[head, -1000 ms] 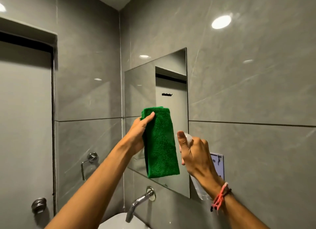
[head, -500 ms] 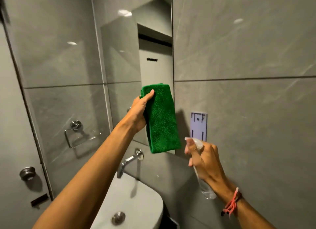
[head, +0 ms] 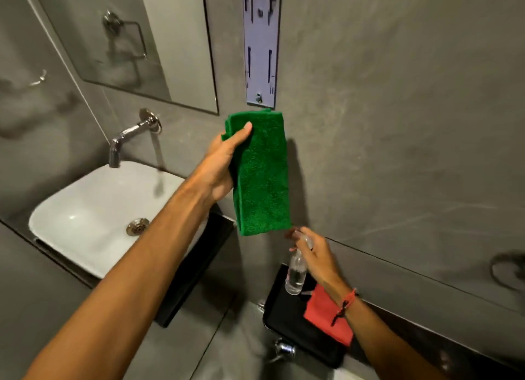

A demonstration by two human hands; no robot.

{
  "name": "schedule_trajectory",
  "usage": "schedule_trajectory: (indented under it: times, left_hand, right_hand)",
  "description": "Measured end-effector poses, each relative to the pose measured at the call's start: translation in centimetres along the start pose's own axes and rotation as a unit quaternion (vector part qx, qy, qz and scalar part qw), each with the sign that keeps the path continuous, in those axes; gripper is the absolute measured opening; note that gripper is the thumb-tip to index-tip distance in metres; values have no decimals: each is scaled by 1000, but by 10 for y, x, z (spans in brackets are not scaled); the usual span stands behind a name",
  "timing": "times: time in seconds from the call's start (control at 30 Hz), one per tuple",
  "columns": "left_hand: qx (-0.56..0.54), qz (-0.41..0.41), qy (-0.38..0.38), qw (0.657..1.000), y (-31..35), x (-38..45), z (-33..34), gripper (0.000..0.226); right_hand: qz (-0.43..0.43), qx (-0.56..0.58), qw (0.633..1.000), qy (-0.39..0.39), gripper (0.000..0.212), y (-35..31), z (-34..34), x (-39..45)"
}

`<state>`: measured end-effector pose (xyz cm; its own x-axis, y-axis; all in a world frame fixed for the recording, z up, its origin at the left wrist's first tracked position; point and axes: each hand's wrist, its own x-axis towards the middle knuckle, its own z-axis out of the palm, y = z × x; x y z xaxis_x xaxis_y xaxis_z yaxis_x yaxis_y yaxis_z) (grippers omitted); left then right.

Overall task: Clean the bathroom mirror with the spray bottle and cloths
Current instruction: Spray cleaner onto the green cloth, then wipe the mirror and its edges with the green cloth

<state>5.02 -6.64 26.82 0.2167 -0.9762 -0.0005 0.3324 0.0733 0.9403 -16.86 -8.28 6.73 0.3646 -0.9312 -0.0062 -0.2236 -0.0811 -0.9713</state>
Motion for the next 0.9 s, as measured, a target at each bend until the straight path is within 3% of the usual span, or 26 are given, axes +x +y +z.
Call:
schedule_trajectory:
  times: [0.13, 0.33, 0.5, 0.57, 0.67, 0.77, 0.83, 0.9]
  left_hand:
    - [1, -43, 24, 999, -32, -2, 0, 20]
    - [-5, -53, 78, 996, -44, -1, -14, 30]
    - [-6, -43, 114, 992, -42, -5, -22, 30]
    - [-9, -37, 119, 992, -41, -7, -21, 22]
    - [-2, -30, 119, 992, -34, -16, -18, 34]
    - [16, -13, 108, 994, -19, -22, -18, 40]
    - [34, 10, 88, 996, 5, -27, -22, 36]
    - [58, 35, 53, 996, 32, -34, -25, 31]
  right_hand:
    - [48, -36, 998, 9, 18, 55, 7, 0]
    - [69, -124, 989, -40, 32, 106, 5, 12]
    - [28, -178, 983, -22, 30, 120, -4, 14]
    - [-15, -265, 964, -6, 25, 119, -11, 17]
    - [-94, -364, 926, 15, 22, 104, -16, 14]
    - [-127, -281, 950, 45, 20, 54, -9, 16]
    - [-134, -97, 985, 55, 8, -17, 4, 31]
    - [-121, 98, 988, 2, 13, -100, 15, 51]
